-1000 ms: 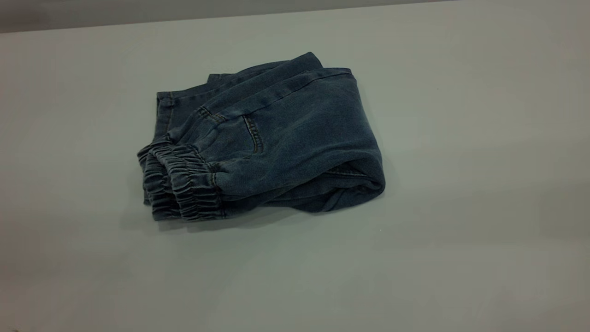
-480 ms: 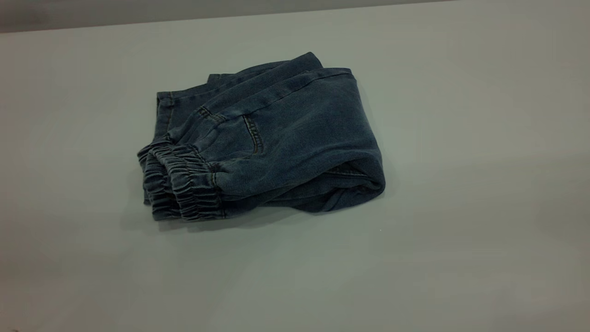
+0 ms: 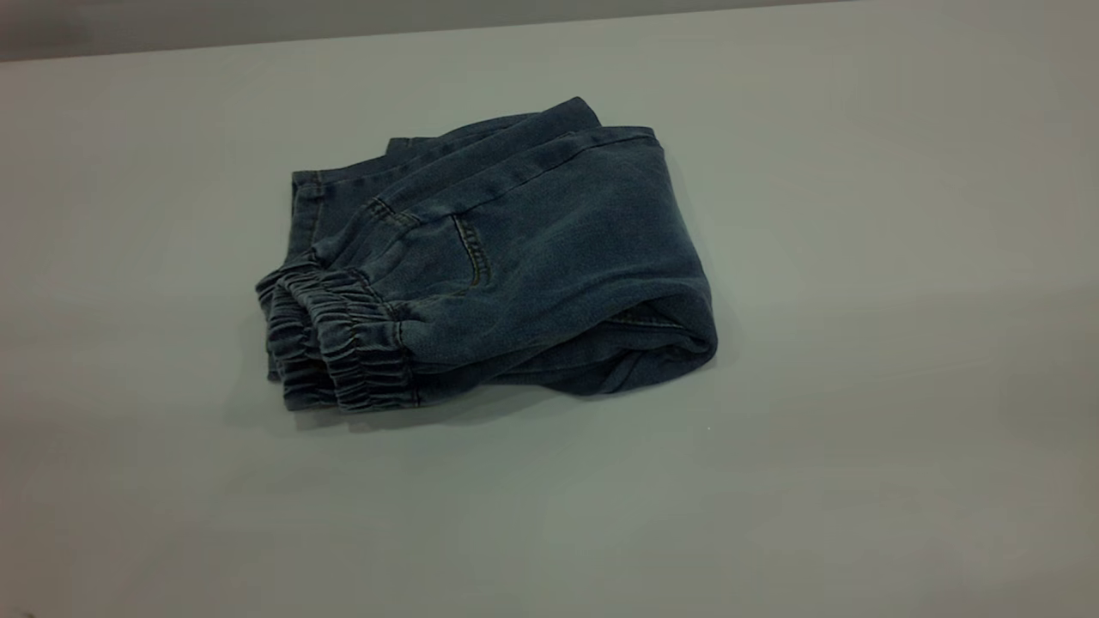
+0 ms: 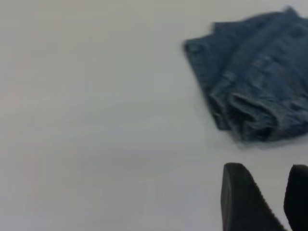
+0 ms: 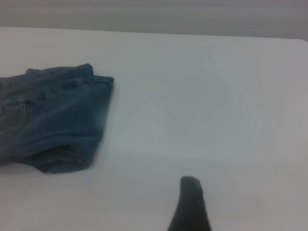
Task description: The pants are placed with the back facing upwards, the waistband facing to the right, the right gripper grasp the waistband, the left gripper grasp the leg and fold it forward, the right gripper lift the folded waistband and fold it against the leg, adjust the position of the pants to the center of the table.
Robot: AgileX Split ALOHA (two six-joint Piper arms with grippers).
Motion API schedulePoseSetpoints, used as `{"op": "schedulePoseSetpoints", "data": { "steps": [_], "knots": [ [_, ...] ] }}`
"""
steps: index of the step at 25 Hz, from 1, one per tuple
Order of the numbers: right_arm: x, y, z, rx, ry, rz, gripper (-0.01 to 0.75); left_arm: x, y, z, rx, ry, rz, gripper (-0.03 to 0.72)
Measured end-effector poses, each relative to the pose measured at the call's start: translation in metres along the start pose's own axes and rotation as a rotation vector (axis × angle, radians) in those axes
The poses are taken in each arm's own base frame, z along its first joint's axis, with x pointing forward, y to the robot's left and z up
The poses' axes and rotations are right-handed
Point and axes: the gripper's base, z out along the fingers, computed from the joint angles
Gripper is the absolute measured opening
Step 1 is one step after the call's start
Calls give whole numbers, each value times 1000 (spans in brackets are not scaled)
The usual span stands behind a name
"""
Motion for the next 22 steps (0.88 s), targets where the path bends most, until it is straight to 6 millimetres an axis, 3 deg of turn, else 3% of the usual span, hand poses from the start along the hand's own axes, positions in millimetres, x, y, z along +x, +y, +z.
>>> {"op": "schedulePoseSetpoints", "data": {
  "steps": [7,22],
  "knots": [
    [0,0,0,0,0,0,488,9,-2,-14,-22,-101,-4,239],
    [0,0,0,0,-1,0,488,9,-1,-14,22,-101,24,239]
  ]
}}
